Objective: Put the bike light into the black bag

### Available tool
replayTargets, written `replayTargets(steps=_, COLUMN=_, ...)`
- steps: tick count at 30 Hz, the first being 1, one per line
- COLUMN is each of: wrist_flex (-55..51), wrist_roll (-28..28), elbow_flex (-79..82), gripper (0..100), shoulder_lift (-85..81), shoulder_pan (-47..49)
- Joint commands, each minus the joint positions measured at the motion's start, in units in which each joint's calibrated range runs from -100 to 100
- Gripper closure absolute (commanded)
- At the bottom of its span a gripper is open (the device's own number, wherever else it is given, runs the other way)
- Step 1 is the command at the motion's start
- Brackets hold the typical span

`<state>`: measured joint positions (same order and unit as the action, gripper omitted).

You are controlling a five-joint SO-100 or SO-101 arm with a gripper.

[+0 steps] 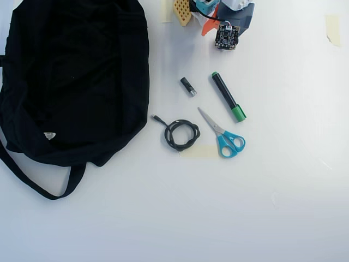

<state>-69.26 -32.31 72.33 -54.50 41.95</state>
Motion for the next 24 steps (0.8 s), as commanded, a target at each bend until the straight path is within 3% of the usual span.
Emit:
replayTargets(steps=1, wrist_flex=1.7, wrist_roll=0.3, elbow_flex=0.2, gripper=64, shoulder_lift=0.0, shoulder_pan=1.2)
replayTargets(steps=24, wrist_flex=5.8, wrist_roll=-0.3, elbow_flex=7.2, gripper=66, shoulder_lift=-0.2, shoulder_pan=1.8)
